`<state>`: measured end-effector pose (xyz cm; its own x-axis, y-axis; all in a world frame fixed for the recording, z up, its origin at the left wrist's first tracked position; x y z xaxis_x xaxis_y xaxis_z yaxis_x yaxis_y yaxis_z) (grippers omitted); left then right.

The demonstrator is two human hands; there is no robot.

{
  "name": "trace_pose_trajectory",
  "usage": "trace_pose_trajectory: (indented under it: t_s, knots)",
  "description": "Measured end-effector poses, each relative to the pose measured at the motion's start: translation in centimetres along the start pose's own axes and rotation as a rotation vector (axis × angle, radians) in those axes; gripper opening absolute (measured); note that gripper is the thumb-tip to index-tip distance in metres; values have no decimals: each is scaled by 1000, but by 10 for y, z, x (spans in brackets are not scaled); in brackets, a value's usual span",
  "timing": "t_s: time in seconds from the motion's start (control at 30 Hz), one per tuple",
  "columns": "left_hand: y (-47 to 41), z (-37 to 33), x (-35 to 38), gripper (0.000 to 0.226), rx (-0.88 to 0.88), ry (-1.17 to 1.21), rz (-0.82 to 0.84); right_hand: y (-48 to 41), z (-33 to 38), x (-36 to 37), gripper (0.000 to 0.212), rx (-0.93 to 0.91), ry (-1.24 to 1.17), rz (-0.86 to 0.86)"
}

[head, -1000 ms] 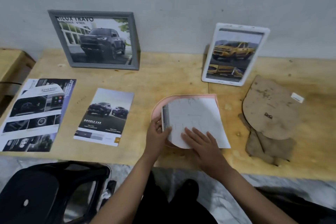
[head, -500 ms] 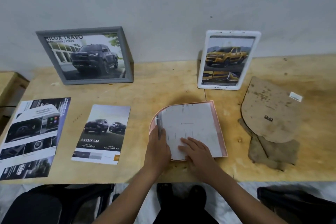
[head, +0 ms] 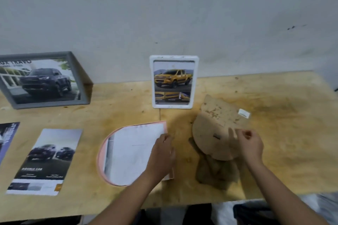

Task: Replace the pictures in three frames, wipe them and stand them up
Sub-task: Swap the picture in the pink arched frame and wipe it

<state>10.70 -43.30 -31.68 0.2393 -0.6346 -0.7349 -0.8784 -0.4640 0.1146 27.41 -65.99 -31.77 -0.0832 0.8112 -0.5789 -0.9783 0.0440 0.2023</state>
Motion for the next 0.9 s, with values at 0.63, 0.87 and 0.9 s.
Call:
trace_pose_trajectory:
  t_s: [0.63, 0.87, 0.9]
  knots:
    - [-64, -81, 67, 41, -425, 998, 76, -27, -84, -37, 53, 547, -733, 616]
    - [10, -53, 83, 72, -458, 1084, 357, 17, -84, -26, 94, 504, -823, 699]
    - [15, -44, 75, 74, -471, 1119, 357, 21, -80, -24, 82, 499, -822, 702]
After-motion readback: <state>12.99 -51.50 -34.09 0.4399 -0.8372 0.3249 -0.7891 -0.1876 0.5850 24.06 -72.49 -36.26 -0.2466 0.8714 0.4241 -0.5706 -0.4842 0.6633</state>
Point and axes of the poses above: each hand's wrist, its own y-axis away from the middle knuckle, its own x-axis out of the palm, z = x × y, the point moved 5 cm from there along -y, towards the middle knuckle, and after that the axes turned 1 degree about y, right-handed, at the moved point
